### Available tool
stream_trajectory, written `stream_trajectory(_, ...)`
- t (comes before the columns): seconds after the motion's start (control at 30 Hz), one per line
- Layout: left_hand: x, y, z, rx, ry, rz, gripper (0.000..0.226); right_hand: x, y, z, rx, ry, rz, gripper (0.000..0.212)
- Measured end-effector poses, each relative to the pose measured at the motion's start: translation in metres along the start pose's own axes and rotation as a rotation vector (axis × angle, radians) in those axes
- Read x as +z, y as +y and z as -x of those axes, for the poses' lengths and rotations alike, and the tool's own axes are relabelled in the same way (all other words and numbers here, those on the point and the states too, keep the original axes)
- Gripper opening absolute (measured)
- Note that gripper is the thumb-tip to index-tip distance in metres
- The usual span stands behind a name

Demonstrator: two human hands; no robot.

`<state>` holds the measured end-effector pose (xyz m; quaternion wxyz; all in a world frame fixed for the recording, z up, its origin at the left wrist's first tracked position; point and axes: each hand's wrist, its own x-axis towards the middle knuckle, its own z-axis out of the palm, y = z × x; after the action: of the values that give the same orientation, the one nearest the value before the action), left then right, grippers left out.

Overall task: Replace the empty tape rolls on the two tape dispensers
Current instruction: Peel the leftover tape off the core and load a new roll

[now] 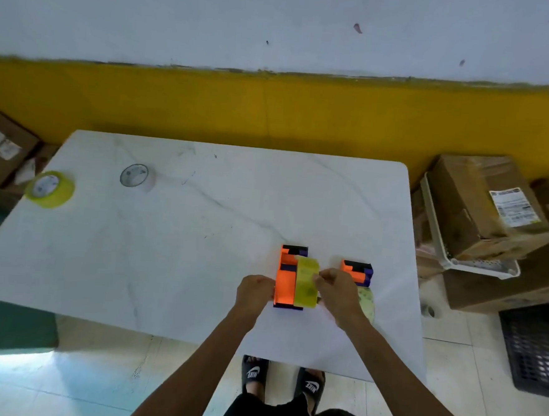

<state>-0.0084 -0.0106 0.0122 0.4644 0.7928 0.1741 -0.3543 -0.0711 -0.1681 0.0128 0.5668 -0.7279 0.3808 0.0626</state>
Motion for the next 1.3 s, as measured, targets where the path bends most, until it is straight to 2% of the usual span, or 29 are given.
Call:
stream_trajectory(0.13,-0.006,0.022,-0.003,-0.016,-0.018,0.067,0.011,0.001,-0.01,-0.002,0.002,0.004,-0.001,0.012)
stream_trajectory(0.47,-0.006,0.038,-0.003,-0.021,-0.091,0.176,0.018,0.018,-0.022,-0.001,0.065,-0.053,-0.076,0.018)
stream_trajectory(0.6,-0.004,0.032,-0.006,-0.019,-0.078,0.137,0.023,0.029,-0.022,-0.003,0.076,-0.046,-0.09,0.02)
stream_trajectory(0.77,-0.005,0.013,-0.008,0.104,-0.07,-0.036,0.015,0.038,-0.015,-0.002,0.14,-0.061,-0.127,0.013)
stream_trajectory(0.83,-0.006,0.005,-0.009,0.167,-0.068,-0.087,0.011,0.041,-0.012,-0.004,0.174,-0.056,-0.115,0.02)
stream_trajectory(0.93,-0.007,-0.002,-0.009,0.242,-0.037,-0.123,0.016,0.042,-0.017,-0.006,0.154,-0.042,-0.004,0.036)
stream_trajectory(1.07,-0.007,-0.005,-0.012,0.333,-0.02,-0.209,0.023,0.036,-0.031,-0.025,-0.119,-0.047,0.399,0.037)
stream_trajectory(1.13,-0.008,-0.005,-0.015,0.358,-0.021,-0.235,0.023,0.037,-0.036,-0.042,-0.222,-0.106,0.631,0.04)
stream_trajectory(1.3,-0.01,-0.007,-0.022,0.398,-0.026,-0.316,0.023,0.043,-0.051,-0.079,-0.252,-0.386,0.911,0.016)
